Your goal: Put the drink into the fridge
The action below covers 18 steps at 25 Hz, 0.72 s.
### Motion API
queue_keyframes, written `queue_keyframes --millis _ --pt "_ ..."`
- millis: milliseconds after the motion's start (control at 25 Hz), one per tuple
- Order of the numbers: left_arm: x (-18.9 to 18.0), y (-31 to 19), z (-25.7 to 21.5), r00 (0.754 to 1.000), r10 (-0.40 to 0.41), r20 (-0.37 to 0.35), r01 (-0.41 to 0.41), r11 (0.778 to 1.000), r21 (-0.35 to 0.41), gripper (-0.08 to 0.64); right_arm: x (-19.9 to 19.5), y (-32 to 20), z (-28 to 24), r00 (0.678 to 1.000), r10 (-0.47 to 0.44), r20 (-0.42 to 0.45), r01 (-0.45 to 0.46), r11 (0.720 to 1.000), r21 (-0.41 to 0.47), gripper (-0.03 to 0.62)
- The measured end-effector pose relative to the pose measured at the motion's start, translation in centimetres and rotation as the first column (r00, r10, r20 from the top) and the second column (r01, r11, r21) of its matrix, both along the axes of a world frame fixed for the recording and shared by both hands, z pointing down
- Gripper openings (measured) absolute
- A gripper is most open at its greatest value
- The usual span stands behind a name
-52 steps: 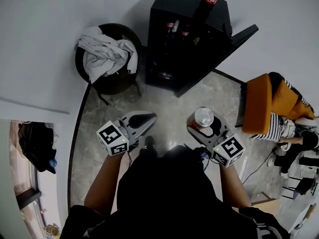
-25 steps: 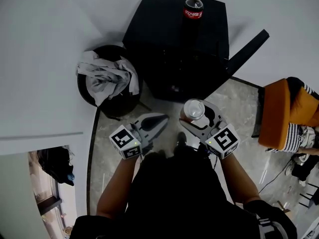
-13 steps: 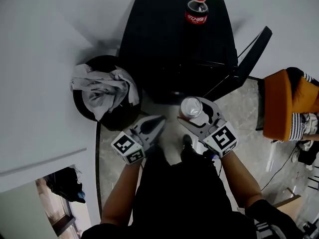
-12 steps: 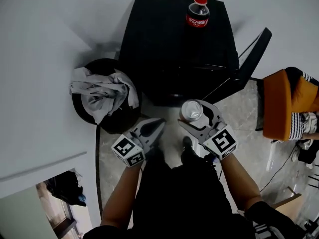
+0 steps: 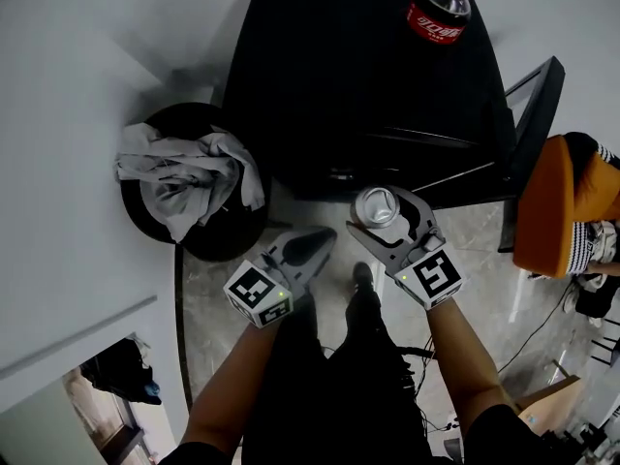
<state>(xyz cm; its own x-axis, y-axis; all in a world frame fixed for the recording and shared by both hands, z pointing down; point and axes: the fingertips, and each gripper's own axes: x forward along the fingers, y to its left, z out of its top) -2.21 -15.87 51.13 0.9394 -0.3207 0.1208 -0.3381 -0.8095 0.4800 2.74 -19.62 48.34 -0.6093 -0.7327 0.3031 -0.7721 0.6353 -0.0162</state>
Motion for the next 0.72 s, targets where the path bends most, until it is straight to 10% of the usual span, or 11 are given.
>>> queue_keyframes --millis 720 --pt "1.8 -7.4 8.0 0.993 -0.114 0.033 0.112 0.993 0.038 0.020 2.2 -10.0 8.4 0.999 0.041 0.007 -0.041 0.998 0.048 0.316"
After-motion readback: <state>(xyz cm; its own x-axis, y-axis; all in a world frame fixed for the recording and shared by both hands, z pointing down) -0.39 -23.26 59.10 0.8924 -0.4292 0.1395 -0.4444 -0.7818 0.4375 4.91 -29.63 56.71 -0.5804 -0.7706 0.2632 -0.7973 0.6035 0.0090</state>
